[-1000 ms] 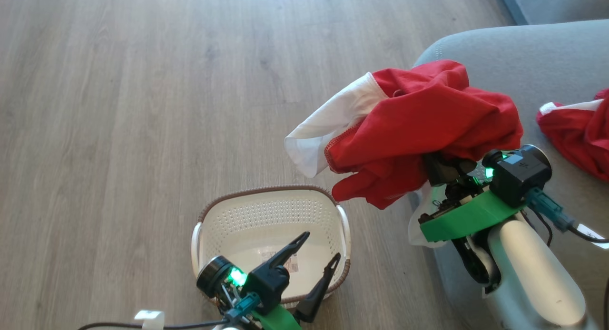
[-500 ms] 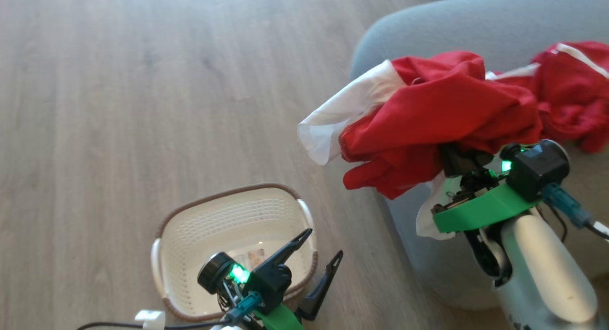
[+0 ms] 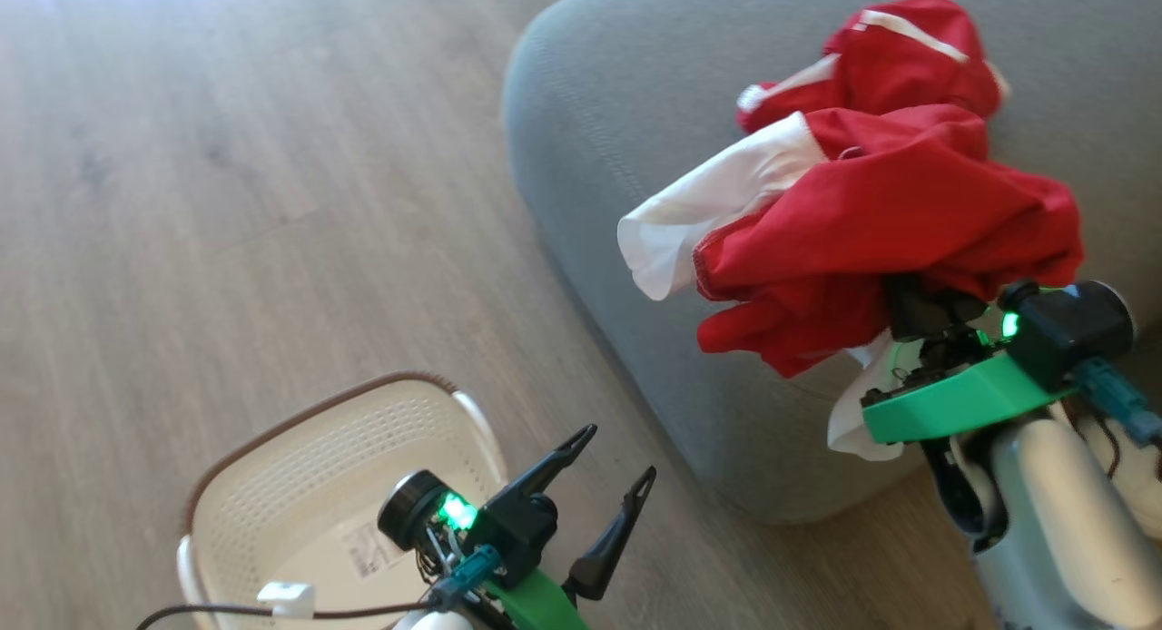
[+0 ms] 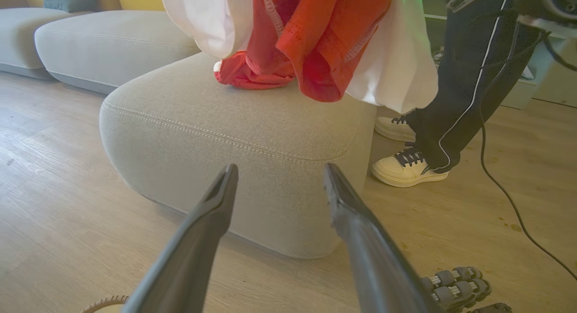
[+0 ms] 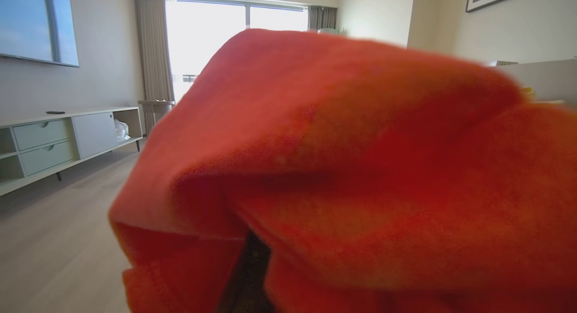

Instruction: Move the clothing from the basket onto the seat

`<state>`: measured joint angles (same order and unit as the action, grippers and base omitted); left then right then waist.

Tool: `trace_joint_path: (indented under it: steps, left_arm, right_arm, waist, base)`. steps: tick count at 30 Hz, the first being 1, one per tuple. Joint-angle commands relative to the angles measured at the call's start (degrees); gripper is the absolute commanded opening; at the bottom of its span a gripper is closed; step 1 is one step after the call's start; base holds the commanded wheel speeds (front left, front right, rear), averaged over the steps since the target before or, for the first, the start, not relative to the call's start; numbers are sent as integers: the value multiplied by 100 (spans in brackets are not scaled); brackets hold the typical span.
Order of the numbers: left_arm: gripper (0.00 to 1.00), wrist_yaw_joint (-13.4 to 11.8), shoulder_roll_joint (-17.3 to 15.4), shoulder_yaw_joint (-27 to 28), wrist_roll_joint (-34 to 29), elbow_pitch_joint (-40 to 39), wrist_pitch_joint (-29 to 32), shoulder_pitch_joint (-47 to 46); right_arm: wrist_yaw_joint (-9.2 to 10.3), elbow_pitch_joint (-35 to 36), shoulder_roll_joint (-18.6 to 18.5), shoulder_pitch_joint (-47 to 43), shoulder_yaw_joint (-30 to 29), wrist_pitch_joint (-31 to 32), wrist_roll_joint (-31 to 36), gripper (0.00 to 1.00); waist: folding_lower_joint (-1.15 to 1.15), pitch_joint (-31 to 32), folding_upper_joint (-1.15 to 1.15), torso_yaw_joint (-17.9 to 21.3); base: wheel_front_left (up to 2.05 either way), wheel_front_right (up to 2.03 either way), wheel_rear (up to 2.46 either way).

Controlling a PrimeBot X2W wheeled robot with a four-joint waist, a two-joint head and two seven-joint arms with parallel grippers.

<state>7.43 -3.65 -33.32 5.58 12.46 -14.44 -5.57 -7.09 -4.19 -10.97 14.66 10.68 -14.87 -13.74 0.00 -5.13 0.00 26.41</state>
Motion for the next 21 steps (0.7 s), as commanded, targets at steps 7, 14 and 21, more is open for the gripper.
trace_joint_path:
  steps: [7,14,21]
  left_arm:
    - [100,5,71,-176,220,-52,-56,-427]
    - [100,5,73,-412,332,31,-56,-536]
    - [100,5,40,-610,433,99,-56,-610]
  right_arm:
    - [-40,406,29,-144,-525,-13,132,0]
    - [-40,531,98,-411,-911,-13,178,0]
    - [-40,668,211,-504,-1061,-13,216,0]
  waist:
    - [0,-41,0,363]
    - [0,15,0,361]
    - [0,21,0,387]
  base:
    - [0,0,0]
    - [0,0,0]
    - [0,0,0]
